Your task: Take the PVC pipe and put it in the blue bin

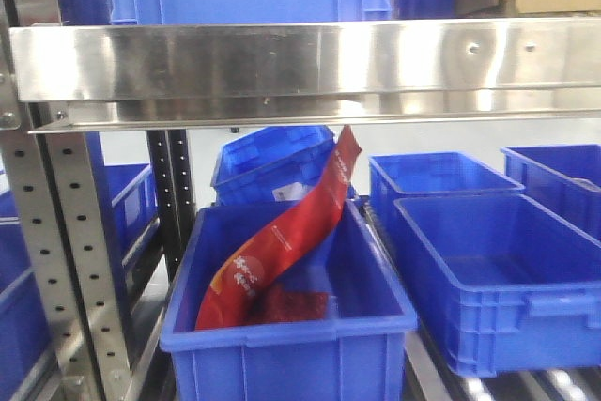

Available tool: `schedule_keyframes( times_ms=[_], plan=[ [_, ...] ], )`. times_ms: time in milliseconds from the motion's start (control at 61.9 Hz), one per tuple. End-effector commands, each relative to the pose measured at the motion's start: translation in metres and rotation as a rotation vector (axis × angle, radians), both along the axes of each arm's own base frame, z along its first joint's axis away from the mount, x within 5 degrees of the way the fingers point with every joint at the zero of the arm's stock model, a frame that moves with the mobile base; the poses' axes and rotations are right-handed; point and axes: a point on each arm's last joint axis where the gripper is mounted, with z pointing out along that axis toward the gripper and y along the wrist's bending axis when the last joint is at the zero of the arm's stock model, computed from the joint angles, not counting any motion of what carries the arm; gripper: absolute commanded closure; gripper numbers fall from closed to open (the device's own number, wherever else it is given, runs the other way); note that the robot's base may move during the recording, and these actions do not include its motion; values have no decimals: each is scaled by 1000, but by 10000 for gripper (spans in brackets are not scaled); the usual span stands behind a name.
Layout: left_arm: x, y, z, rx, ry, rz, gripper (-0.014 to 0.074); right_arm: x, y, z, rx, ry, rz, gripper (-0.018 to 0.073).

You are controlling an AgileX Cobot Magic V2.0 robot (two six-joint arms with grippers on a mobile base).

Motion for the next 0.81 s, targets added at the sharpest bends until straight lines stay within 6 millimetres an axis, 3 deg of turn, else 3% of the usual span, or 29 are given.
schedule_keyframes(
  times_ms=[0, 791],
  plan=[
    [-1, 0, 3, -6, -32, 0, 707, -1, -1, 3, -10, -33, -3, 718],
    [-1, 0, 3, -6, -32, 0, 707, -1, -1, 3, -10, -33, -3, 718]
  ],
)
